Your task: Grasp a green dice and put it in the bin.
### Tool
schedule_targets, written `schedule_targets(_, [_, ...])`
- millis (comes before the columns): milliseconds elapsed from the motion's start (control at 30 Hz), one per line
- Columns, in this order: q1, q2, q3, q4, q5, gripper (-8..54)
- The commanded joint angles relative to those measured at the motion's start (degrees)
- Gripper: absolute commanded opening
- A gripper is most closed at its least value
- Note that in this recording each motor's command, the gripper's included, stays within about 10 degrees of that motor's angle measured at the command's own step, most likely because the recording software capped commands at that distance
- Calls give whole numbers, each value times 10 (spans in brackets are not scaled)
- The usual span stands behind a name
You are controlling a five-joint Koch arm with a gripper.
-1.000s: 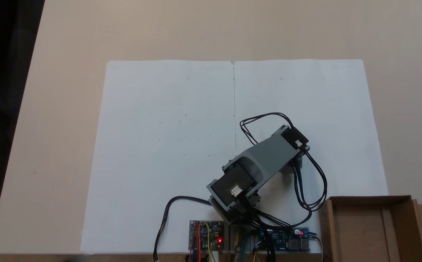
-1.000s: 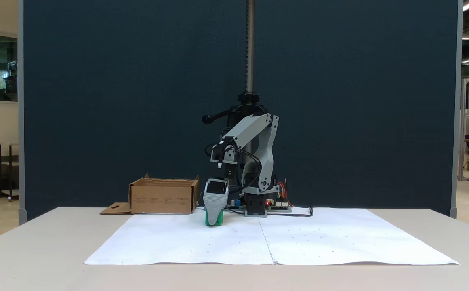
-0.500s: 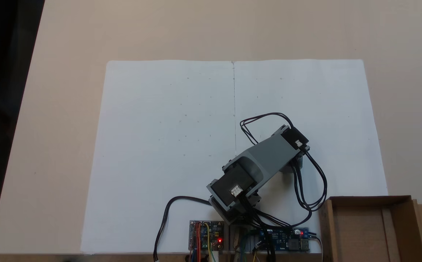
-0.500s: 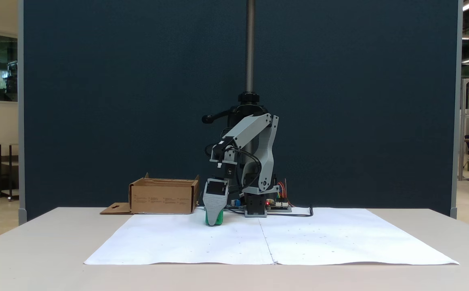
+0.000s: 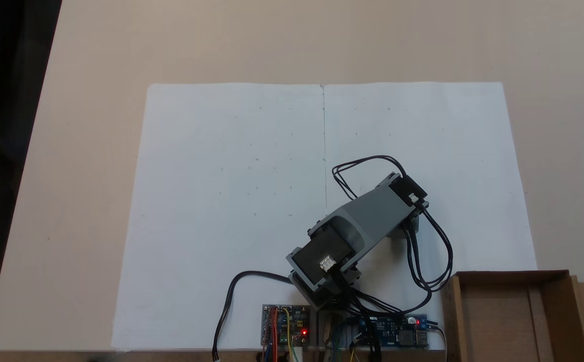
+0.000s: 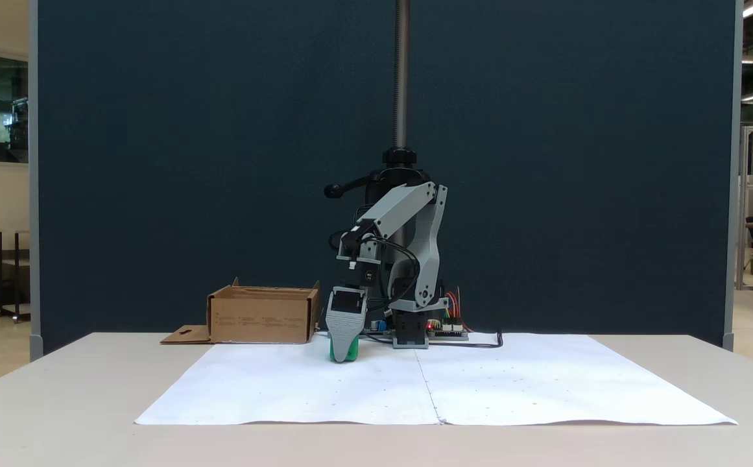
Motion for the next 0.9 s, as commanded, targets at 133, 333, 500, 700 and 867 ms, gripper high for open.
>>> schedule_targets(133, [2, -3, -4, -73, 37, 314])
schedule_targets(333, [1, -5, 6, -74, 37, 262])
schedule_targets(500, [2, -3, 6, -81, 37, 209])
schedule_targets(700, [-4, 34, 6, -116, 39, 197])
schedule_targets(867, [-25, 86, 4, -149, 75, 160])
